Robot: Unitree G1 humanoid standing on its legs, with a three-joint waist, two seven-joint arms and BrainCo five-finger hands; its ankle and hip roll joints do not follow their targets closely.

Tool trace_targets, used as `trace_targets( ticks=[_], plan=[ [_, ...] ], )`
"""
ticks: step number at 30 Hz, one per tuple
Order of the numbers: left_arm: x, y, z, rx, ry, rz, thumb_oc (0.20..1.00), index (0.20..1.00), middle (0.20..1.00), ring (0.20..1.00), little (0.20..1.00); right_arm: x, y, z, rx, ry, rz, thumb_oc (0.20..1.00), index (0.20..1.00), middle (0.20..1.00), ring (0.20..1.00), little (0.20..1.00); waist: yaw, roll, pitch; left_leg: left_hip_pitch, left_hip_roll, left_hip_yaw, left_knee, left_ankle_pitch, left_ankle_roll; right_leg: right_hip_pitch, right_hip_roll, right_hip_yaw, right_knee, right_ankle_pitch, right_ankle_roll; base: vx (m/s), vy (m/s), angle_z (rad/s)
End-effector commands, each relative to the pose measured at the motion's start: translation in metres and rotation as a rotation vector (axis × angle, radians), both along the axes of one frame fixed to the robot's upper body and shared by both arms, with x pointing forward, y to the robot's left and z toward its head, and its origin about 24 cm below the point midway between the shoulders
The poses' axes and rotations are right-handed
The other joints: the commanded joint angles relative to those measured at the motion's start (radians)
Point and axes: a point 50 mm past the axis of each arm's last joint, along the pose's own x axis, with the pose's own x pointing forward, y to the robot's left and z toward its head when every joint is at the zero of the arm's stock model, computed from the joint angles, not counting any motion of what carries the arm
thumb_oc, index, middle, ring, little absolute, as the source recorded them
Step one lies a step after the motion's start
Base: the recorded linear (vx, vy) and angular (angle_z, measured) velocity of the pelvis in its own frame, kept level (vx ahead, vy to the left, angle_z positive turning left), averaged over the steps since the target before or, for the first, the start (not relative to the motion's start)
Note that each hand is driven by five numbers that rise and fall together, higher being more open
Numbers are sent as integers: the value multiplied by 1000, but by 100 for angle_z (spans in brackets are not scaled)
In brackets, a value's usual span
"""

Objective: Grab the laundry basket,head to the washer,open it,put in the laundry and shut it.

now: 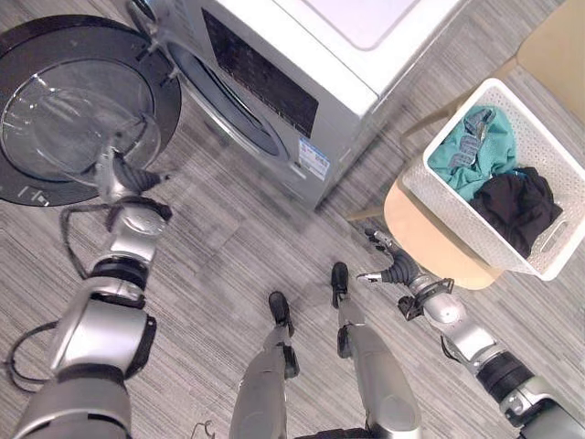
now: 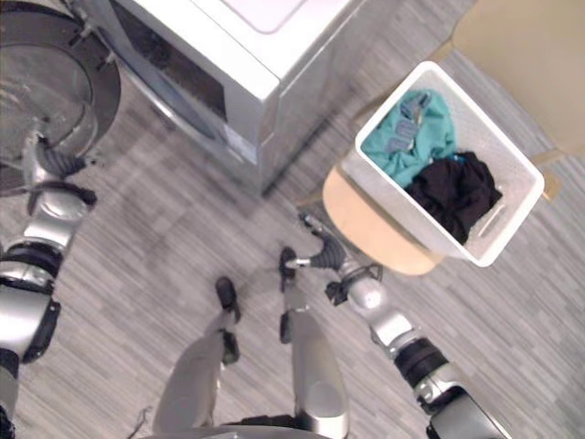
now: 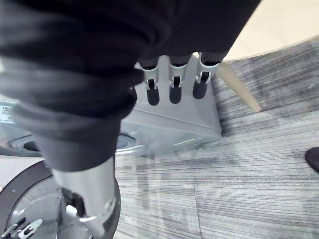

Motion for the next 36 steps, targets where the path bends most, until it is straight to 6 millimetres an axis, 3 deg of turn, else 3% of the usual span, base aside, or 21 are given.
trace_targets(
  ticks=[1,3,6,14,16,18,19,21,22,23,24,29,30,31,32,33,36],
  plan=[
    [-1,9,26,38,-61,40,1000,1000,1000,1000,1000,-2,-4,13,49,-53,21,1000,1000,1000,1000,1000,16,8,1,-78,31,-18,79,-21,-32,60,-81,-25,150,-229,120,-10,-10,5],
    [3,5,38,64,-85,46,1000,1000,1000,1000,1000,-2,-3,12,60,-49,21,1000,1000,1000,1000,1000,14,0,7,-87,37,-20,87,-22,-35,57,-80,-28,143,-221,122,-6,-18,6],
    [4,5,40,75,-84,77,1000,1000,1000,1000,1000,-5,-2,8,79,-34,17,1000,1000,1000,1000,1000,13,-8,10,-88,41,-19,92,-26,-35,57,-81,-27,140,-220,123,-1,-6,1],
    [0,10,27,32,-60,137,1000,1000,1000,1000,1000,-9,-1,1,79,-15,13,1000,1000,1000,1000,1000,14,-11,-4,-59,44,-11,94,-39,-36,73,-79,-20,143,-225,123,1,-4,-1],
    [-1,2,2,-2,-35,93,1000,1000,1000,1000,1000,-10,-1,1,99,-16,3,1000,1000,1000,1000,1000,21,-13,-28,-33,42,-6,95,-52,-32,87,-76,-15,149,-232,122,70,-29,-3],
    [-7,-11,-36,-61,12,31,1000,1000,1000,1000,1000,-13,-1,-2,119,-7,-7,1000,1000,1000,1000,1000,22,-13,-57,0,39,1,94,-67,-26,105,-75,-10,164,-237,122,133,-12,-16],
    [-23,-23,-80,-109,77,-22,1000,1000,1000,1000,1000,-18,-3,-4,123,-3,-28,1000,1000,1000,1000,1000,23,-10,-88,51,38,14,88,-81,-17,126,-74,-7,196,-242,124,189,20,-26],
    [-45,-31,-125,-165,175,-42,1000,1000,1000,1000,1000,-22,-5,-6,130,2,-38,1000,1000,1000,1000,1000,19,-4,-114,105,33,33,80,-93,-9,148,-74,-6,223,-246,129,157,42,-40],
    [-45,-31,-125,-166,177,-41,1000,1000,1000,1000,1000,-23,-5,-7,130,4,-38,1000,1000,1000,1000,1000,19,-4,-114,107,32,33,78,-93,-9,149,-74,-6,223,-246,129,181,68,-53],
    [-73,-45,-169,-226,296,-78,1000,1000,1000,1000,1000,-29,-12,-10,120,19,-54,1000,1000,1000,1000,1000,13,9,-143,163,23,47,69,-106,1,174,-74,-7,257,-251,135,129,48,-45],
    [-73,-45,-169,-226,296,-78,1000,1000,1000,1000,1000,-29,-12,-10,120,19,-54,1000,1000,1000,1000,1000,13,9,-143,163,23,47,69,-106,1,174,-74,-7,257,-251,135,163,55,-42],
    [-133,-64,-237,-325,536,-99,1000,1000,1000,1000,1000,-37,-26,-4,53,-22,-67,1000,1000,1000,1000,1000,-7,40,-190,283,16,95,29,-118,12,197,-75,-47,345,-217,163,117,19,-21],
    [-143,-68,-246,-347,573,-107,1000,1000,1000,1000,1000,-38,-26,0,42,-41,-65,1000,1000,1000,1000,1000,-6,45,-199,304,18,112,20,-120,10,201,-82,-84,351,-212,166,244,-37,-59],
    [-161,-76,-263,-387,650,-120,1000,1000,1000,1000,1000,-38,-25,4,26,-67,-52,1000,1000,1000,1000,1000,-6,56,-220,349,22,127,1,-145,-1,217,-95,-161,338,-249,169,133,-67,-59],
    [-160,-77,-263,-387,649,-120,1000,1000,1000,1000,1000,-38,-25,4,26,-68,-51,1000,1000,1000,1000,1000,-7,52,-217,340,23,141,3,-125,2,214,-96,-170,327,-229,156,211,-78,-83],
    [-171,-80,-272,-415,691,-122,1000,1000,1000,1000,1000,-38,-25,6,14,-78,-49,1000,1000,1000,1000,1000,-4,61,-232,369,28,145,-3,-149,-6,221,-106,-215,320,-252,158,112,-103,-76],
    [-193,-89,-288,-471,779,-144,1000,1000,1000,1000,1000,-39,-22,3,-32,-72,-20,1000,1000,1000,1000,1000,4,67,-263,426,42,180,6,-176,-15,230,-132,-350,260,-242,134,228,-184,-80]
  ],
)
